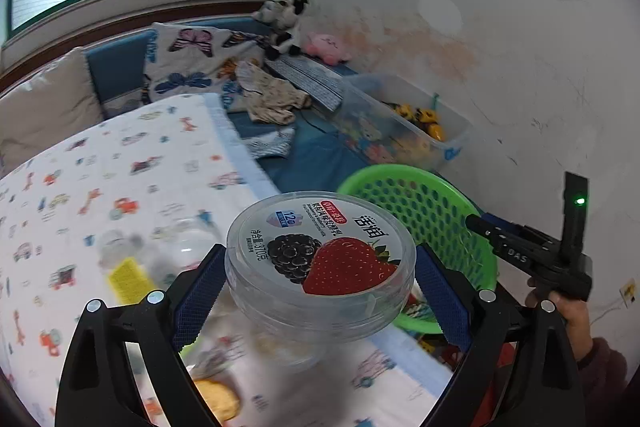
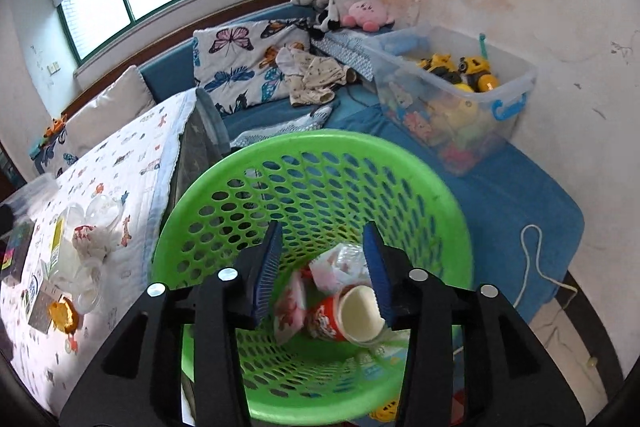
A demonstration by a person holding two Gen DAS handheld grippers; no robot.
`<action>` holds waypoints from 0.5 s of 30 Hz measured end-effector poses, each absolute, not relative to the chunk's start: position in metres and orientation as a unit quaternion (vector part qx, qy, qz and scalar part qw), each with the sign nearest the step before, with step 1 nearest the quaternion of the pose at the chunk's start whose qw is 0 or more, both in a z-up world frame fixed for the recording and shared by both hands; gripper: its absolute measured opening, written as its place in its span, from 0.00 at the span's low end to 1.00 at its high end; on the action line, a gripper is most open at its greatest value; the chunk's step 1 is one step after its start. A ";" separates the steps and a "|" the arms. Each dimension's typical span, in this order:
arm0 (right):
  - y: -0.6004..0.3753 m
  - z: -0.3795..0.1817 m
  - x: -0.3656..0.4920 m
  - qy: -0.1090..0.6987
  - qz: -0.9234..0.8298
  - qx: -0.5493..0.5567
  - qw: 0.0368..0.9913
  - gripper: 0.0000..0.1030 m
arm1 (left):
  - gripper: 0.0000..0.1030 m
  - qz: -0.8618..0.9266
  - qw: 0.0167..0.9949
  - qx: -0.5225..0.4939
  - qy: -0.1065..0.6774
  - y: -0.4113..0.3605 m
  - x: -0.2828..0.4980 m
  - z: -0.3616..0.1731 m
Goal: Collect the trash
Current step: 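Carry the wipes pack and yogurt tub to the green basket and release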
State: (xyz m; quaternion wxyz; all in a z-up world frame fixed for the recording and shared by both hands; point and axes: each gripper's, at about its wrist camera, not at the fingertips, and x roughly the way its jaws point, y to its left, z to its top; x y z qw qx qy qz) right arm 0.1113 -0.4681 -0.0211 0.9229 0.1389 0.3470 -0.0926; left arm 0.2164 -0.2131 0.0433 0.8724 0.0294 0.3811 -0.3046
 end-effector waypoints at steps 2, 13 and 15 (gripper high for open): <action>-0.473 -0.016 0.101 0.339 -0.100 0.140 0.925 0.51 | 0.87 -0.313 0.867 0.035 0.386 -0.228 0.217 0.040; -0.485 -0.006 0.057 0.316 -0.101 0.162 0.929 0.61 | 0.87 -0.339 0.841 0.070 0.417 -0.307 0.222 0.011; -0.485 -0.006 0.052 0.314 -0.101 0.167 0.929 0.61 | 0.88 -0.344 0.836 0.075 0.421 -0.318 0.222 0.007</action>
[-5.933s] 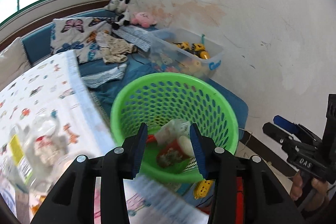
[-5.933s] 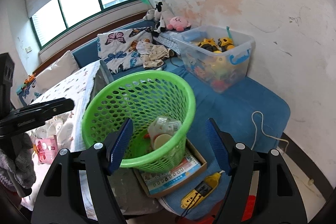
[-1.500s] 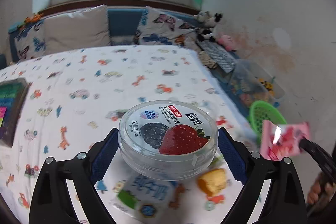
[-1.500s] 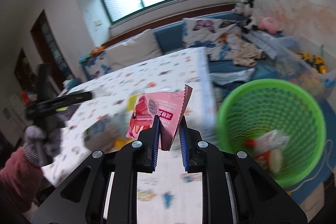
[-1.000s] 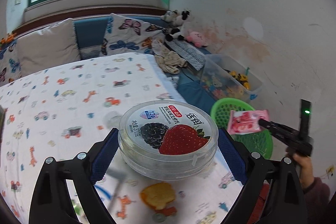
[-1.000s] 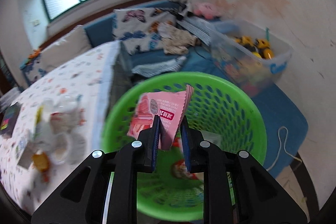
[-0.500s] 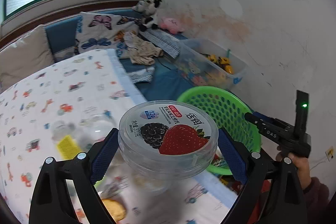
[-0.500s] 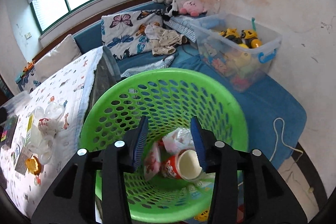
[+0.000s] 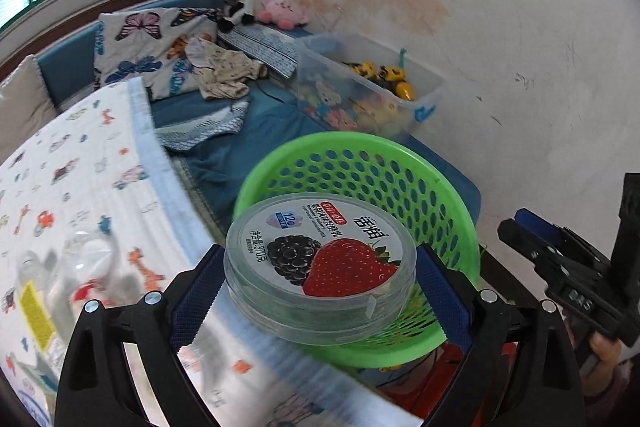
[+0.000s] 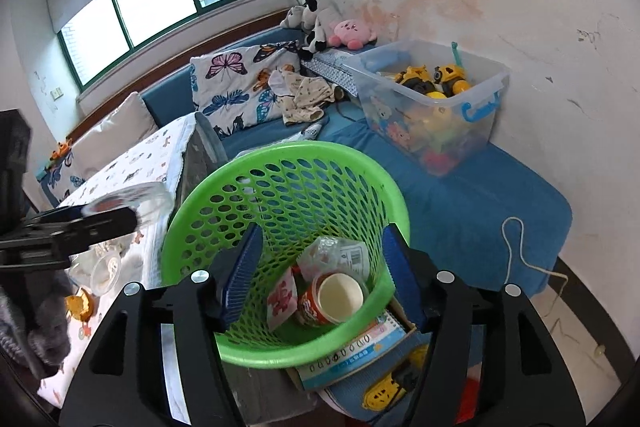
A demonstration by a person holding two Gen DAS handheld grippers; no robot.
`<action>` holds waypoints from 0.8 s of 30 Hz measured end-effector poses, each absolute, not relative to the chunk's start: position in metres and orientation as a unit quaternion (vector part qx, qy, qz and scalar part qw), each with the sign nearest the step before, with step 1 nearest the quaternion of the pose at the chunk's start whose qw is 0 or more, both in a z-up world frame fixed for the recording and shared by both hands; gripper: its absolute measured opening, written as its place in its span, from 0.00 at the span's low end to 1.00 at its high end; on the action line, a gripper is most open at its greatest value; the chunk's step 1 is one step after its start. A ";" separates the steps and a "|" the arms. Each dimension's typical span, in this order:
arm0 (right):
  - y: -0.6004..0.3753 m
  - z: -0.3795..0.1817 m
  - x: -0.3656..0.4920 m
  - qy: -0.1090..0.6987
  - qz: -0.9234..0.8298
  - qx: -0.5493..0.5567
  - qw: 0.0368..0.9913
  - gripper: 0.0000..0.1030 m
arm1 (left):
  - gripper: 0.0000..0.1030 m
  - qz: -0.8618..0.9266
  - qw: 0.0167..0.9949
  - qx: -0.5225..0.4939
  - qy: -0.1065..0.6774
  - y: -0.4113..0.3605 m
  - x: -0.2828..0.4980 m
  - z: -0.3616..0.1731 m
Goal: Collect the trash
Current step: 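Carry the wipes pack and yogurt tub to the green basket and release, then move both tools back toward the milk carton on the bed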
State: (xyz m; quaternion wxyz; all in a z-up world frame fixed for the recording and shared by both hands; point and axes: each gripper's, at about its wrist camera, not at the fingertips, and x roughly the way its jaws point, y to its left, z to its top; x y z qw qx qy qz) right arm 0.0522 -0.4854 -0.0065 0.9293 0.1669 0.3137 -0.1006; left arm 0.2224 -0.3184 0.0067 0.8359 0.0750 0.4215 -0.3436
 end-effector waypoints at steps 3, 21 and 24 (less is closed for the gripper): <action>-0.487 -0.010 0.049 0.315 -0.099 0.172 0.928 0.61 | 0.89 -0.344 0.831 0.073 0.431 -0.327 0.226 0.000; -0.449 -0.019 0.038 0.321 -0.057 0.178 0.928 0.65 | 0.90 -0.312 0.862 0.027 0.398 -0.232 0.193 0.017; -0.433 -0.017 0.040 0.322 -0.042 0.171 0.930 0.67 | 0.90 -0.287 0.875 0.028 0.388 -0.203 0.184 0.018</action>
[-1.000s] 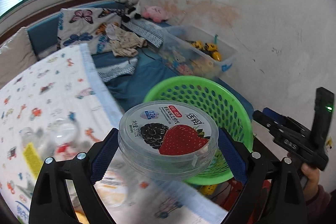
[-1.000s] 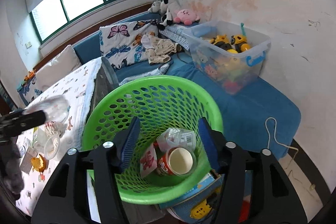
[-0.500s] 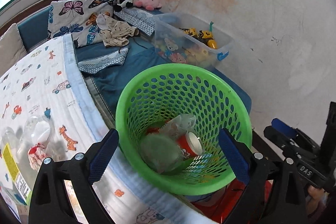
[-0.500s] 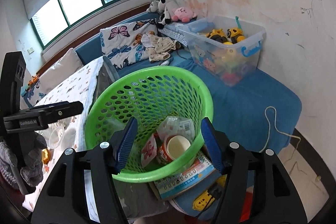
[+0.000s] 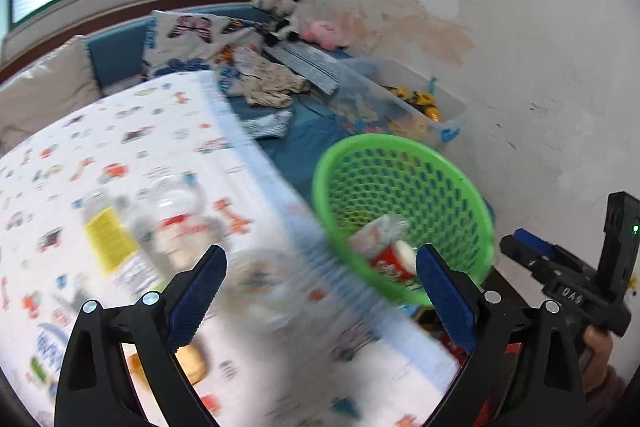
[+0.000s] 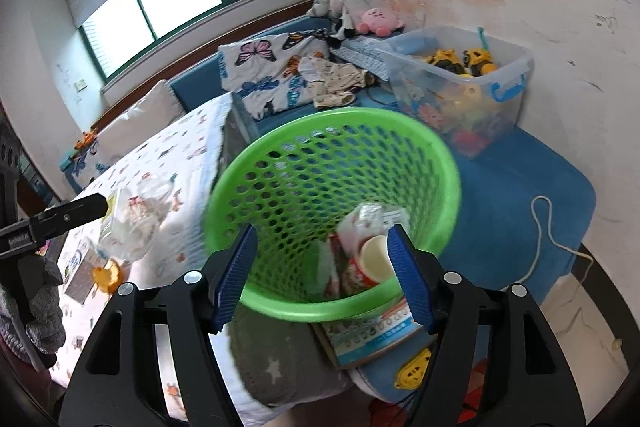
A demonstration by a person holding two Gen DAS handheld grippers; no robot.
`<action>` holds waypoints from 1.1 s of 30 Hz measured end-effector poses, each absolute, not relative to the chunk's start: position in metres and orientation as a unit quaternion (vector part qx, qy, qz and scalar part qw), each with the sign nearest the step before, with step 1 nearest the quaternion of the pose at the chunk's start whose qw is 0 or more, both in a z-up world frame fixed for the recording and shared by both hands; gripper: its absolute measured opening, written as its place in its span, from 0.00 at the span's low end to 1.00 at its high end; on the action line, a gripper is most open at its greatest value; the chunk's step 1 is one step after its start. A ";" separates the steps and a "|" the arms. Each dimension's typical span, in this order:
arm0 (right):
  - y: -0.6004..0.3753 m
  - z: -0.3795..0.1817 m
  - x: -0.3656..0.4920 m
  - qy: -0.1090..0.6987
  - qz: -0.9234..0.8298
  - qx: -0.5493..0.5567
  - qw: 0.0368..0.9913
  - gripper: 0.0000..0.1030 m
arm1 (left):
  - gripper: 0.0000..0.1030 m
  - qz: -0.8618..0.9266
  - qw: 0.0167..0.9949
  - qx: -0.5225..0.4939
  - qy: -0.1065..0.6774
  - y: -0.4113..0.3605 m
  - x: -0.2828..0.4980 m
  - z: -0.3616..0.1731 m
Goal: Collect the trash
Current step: 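Move both tools back toward the milk carton on the bed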
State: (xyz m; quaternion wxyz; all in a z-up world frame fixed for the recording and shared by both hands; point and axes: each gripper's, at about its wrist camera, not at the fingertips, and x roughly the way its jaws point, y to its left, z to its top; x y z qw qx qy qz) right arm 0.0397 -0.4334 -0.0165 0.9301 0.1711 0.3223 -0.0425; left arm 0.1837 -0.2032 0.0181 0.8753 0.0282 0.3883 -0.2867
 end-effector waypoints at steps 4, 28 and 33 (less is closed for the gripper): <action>-0.414 -0.013 0.043 0.322 -0.025 0.165 0.932 0.68 | 0.90 -0.243 0.890 0.025 0.384 -0.164 0.177 0.016; -0.328 -0.009 0.072 0.345 0.062 0.120 0.929 0.72 | 0.90 -0.141 0.891 0.077 0.426 -0.027 0.185 -0.032; -0.314 -0.011 0.076 0.351 0.077 0.110 0.927 0.72 | 0.90 -0.133 0.886 0.089 0.435 -0.021 0.194 -0.043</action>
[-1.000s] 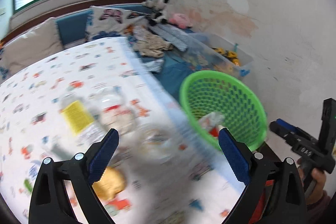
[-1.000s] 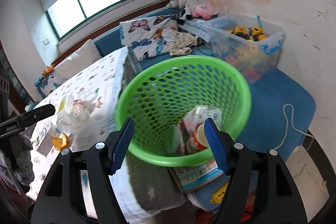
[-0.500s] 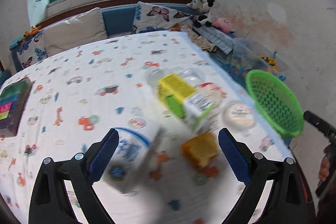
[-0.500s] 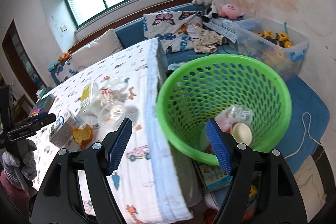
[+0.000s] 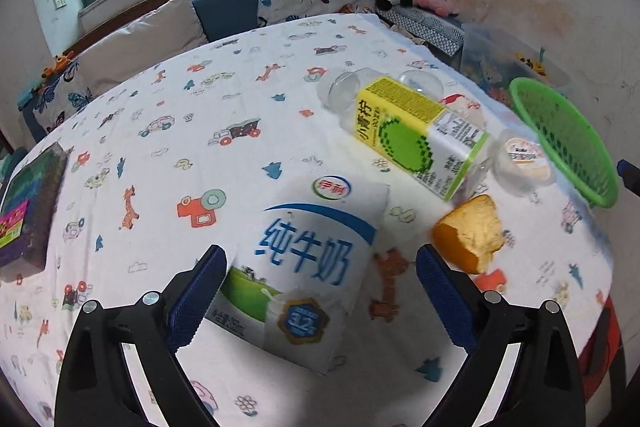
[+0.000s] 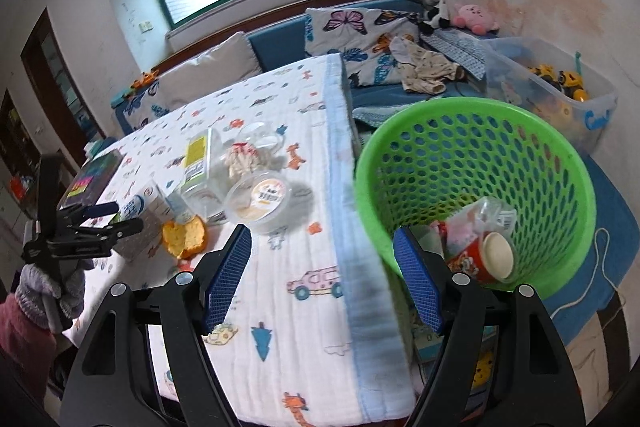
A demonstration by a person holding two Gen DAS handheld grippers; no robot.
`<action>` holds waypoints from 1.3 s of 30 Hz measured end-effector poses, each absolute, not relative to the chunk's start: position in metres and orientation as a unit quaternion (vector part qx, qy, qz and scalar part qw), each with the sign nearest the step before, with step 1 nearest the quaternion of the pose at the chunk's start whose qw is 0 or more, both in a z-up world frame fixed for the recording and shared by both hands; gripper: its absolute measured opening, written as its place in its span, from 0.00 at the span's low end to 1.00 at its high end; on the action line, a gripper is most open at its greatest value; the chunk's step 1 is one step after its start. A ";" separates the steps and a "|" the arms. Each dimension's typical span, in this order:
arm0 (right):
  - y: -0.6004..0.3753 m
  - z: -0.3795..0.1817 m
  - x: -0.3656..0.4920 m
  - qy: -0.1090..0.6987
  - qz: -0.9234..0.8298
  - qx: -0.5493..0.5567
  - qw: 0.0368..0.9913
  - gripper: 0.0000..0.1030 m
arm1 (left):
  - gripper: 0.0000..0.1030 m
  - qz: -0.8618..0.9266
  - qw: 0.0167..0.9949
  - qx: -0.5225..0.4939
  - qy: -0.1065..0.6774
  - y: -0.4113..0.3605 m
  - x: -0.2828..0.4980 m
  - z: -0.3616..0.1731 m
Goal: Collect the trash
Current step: 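Move both tools back toward the milk carton on the bed, then grasp the white milk carton with the left tool while the right tool grasps the juice bottle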
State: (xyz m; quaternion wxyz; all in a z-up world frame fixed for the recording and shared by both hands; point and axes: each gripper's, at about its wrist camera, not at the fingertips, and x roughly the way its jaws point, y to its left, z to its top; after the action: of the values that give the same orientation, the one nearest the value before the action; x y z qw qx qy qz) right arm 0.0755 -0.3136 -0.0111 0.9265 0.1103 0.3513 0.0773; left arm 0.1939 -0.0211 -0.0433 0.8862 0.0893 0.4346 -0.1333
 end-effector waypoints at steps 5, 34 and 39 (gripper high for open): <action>-0.302 -0.014 0.079 0.358 0.092 0.103 0.924 0.72 | 0.90 -0.136 0.883 0.084 0.442 -0.018 0.201 -0.048; -0.190 0.008 0.198 0.412 0.217 0.015 0.885 0.59 | 0.65 -0.119 0.894 0.052 0.430 0.004 0.196 -0.044; -0.157 0.002 0.242 0.439 0.229 -0.024 0.868 0.56 | 0.65 -0.116 0.889 0.045 0.440 0.010 0.198 -0.046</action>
State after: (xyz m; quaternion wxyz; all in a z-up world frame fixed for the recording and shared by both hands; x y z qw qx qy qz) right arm 0.2419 -0.1574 0.0015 0.8682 -0.0243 0.4394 0.2293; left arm 0.1975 0.0104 -0.0465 0.8891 0.0449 0.4403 -0.1165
